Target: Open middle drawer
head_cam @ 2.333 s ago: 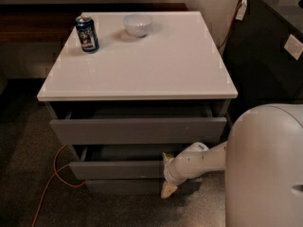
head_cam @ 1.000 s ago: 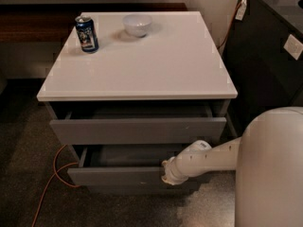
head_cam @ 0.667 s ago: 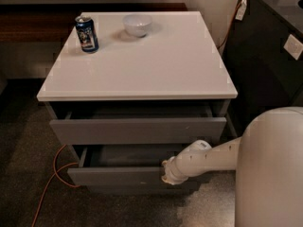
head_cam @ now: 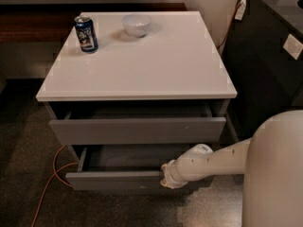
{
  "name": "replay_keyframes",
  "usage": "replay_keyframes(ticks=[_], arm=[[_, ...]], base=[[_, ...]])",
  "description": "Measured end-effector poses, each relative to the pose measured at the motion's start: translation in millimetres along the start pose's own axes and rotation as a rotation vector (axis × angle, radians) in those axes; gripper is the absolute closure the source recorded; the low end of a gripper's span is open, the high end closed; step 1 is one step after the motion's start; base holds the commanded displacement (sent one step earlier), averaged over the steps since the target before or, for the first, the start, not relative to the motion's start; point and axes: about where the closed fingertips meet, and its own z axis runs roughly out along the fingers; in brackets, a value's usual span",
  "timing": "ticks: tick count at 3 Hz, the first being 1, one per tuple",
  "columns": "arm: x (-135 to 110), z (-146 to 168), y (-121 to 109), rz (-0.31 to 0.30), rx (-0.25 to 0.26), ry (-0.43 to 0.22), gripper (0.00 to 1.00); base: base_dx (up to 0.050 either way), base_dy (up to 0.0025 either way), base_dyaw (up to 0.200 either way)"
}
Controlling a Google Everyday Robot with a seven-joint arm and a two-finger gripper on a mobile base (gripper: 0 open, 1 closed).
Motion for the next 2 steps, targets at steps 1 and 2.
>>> replay_keyframes(ticks=[1, 2], arm=[[0.2, -0.1, 0.0, 0.0, 0.0, 0.0, 0.56], [0.5, -0.2, 0.0, 0.0, 0.0, 0.0, 0.24]], base=[[0.0, 0.0, 0.0], [0.0, 0.0, 0.0]])
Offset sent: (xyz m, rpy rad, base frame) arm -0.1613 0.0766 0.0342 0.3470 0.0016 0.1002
